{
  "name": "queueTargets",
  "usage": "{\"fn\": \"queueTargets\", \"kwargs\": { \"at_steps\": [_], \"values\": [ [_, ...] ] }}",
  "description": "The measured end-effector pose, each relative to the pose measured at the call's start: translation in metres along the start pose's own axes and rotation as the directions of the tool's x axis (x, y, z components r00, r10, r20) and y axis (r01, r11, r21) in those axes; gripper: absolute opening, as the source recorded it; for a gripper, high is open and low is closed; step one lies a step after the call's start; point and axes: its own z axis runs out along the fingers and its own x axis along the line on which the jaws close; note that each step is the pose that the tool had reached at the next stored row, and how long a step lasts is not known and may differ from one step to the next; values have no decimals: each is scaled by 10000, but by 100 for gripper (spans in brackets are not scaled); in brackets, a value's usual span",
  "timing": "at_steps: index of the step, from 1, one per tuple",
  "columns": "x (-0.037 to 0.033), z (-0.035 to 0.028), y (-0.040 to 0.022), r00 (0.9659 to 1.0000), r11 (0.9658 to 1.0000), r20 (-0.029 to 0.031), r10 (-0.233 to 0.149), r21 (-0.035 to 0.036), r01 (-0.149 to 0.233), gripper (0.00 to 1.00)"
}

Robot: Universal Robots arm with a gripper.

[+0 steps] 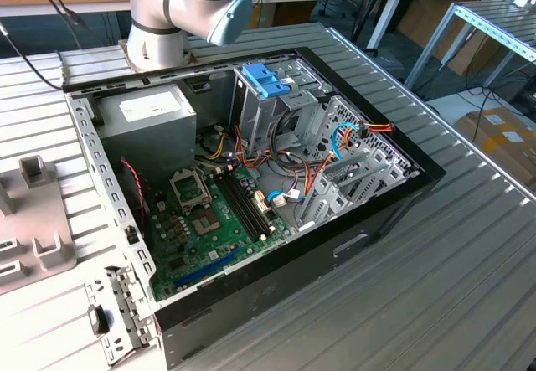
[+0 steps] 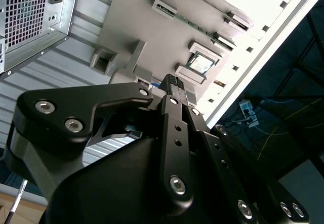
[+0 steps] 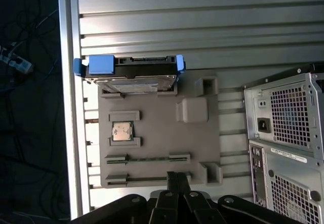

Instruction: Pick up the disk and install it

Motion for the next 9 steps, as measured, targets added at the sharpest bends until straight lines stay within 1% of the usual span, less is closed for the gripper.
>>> {"fn": "queueTargets", "kwargs": {
  "at_steps": [3,9],
  "values": [
    [18,0,-2,10000,10000,0,0,0,0,11],
    [80,1,-5,10000,10000,0,0,0,0,11]
  ]
}}
